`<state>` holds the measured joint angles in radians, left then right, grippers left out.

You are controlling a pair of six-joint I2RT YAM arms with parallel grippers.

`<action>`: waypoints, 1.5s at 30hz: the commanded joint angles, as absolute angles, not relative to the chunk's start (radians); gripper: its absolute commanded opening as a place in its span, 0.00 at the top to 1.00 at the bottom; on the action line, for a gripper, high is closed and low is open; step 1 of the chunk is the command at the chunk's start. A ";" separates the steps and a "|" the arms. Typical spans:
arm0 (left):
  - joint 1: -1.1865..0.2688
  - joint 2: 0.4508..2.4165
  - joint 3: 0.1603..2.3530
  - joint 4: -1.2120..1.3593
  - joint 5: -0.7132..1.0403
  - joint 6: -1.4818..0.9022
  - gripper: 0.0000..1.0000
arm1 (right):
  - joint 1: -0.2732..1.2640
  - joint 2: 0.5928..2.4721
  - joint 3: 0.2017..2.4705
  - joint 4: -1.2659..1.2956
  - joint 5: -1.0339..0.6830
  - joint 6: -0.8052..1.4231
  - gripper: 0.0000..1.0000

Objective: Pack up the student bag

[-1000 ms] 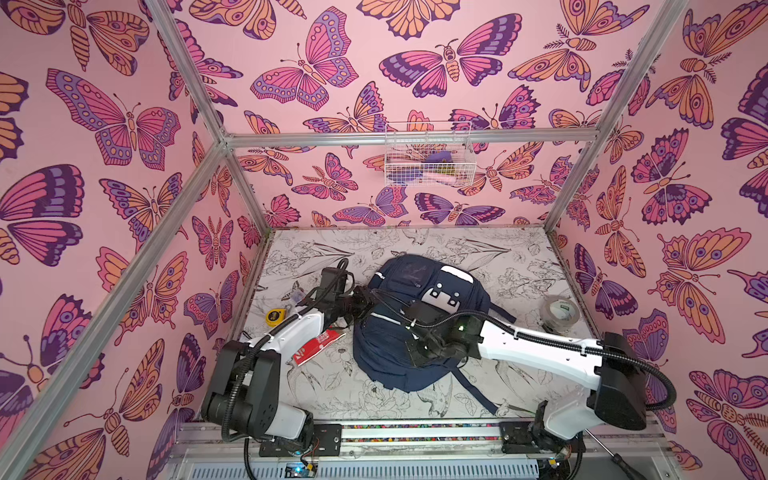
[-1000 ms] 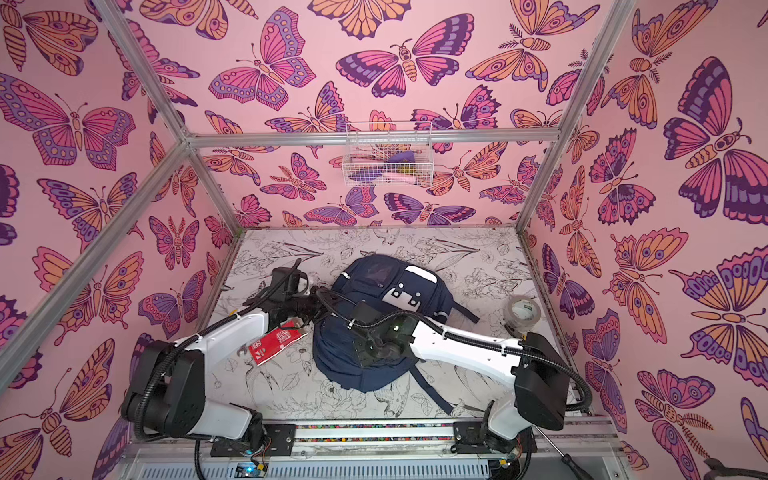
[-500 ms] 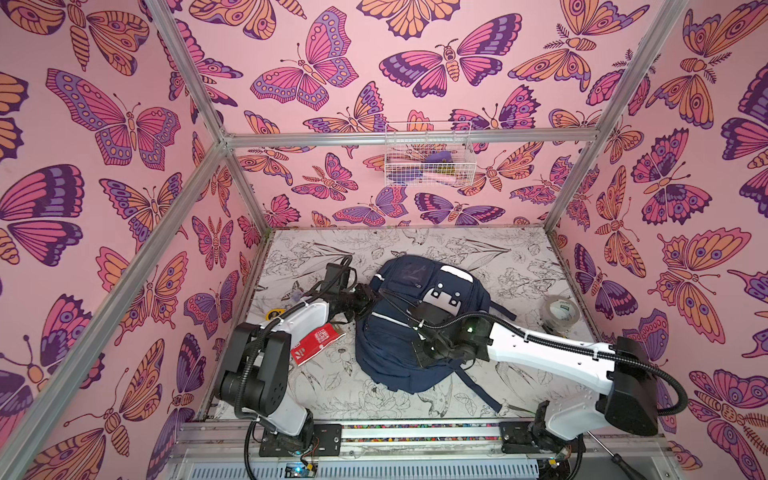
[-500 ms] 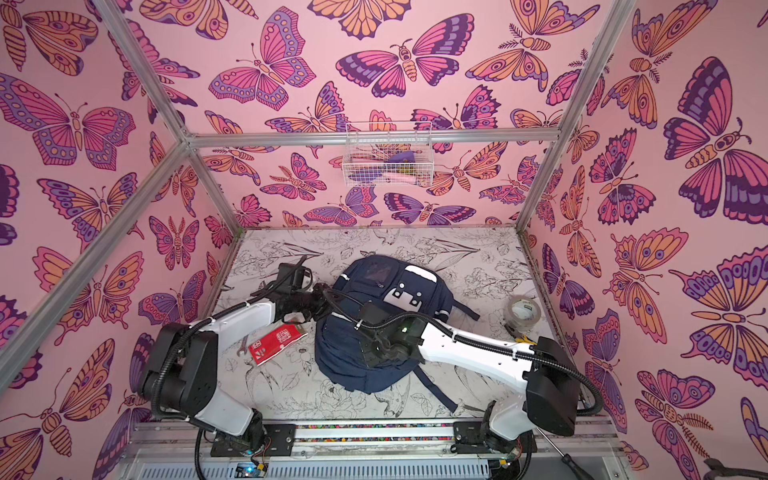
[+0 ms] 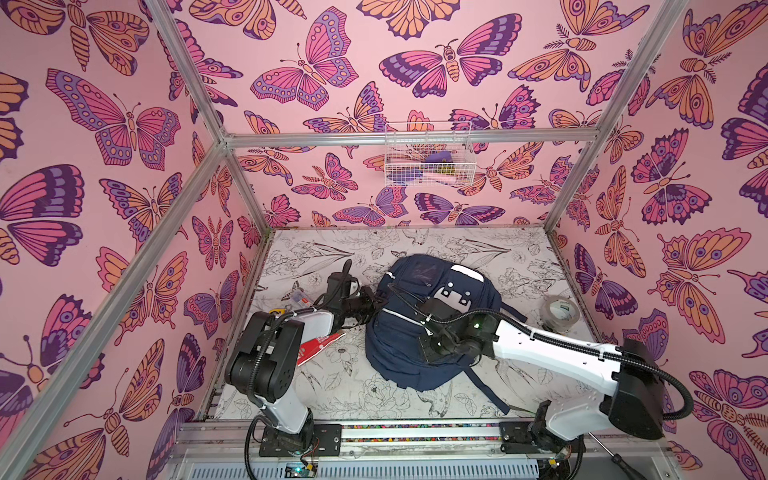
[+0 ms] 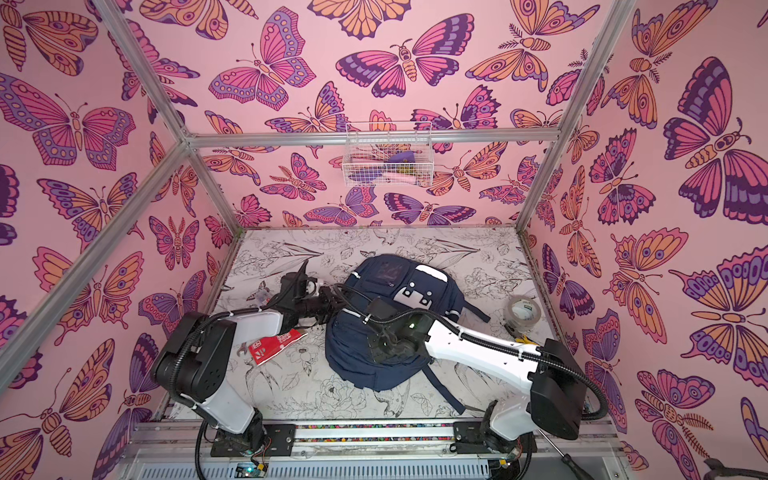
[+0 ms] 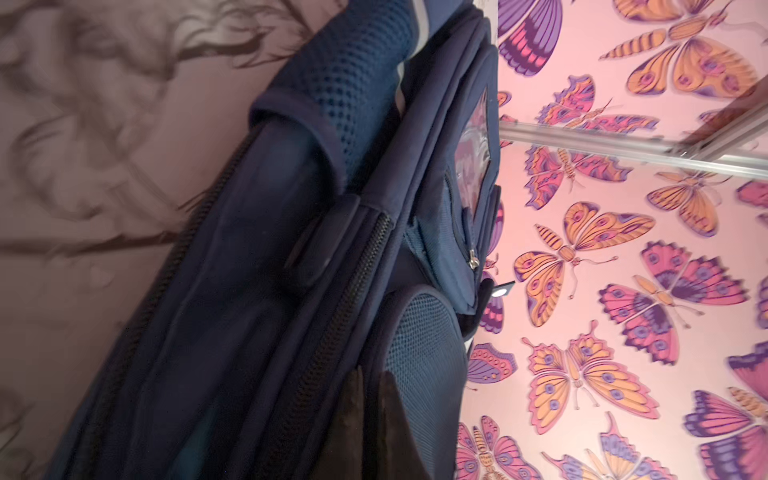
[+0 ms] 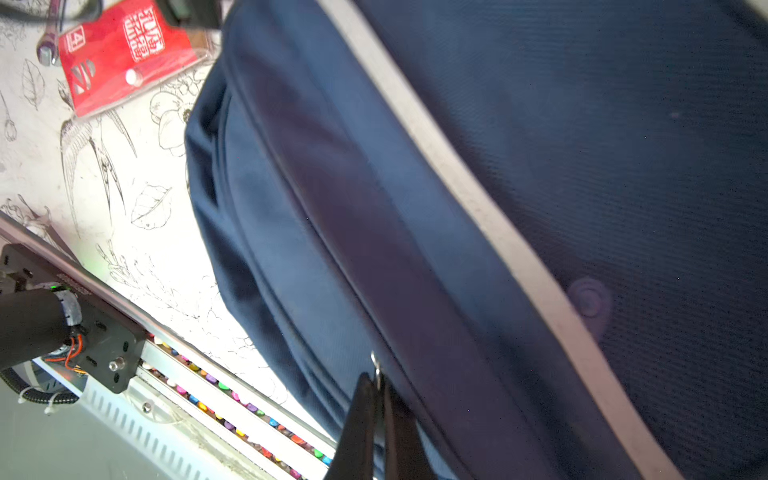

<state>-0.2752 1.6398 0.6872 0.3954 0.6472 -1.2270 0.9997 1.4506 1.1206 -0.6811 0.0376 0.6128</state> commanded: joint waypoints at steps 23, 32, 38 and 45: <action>-0.416 1.422 0.461 0.873 0.414 -1.665 1.00 | 0.985 1.589 1.270 -0.657 -0.118 0.458 1.00; -0.475 1.333 0.421 0.793 0.324 -1.670 1.00 | 1.001 1.743 1.470 -0.545 -0.191 0.513 1.00; -0.487 1.334 0.389 0.842 0.298 -1.700 1.00 | 0.998 1.860 1.559 -0.471 -0.110 0.584 1.00; -0.490 1.228 0.339 0.727 0.285 -1.642 1.00 | 0.990 1.857 1.580 -0.548 -0.125 0.561 0.88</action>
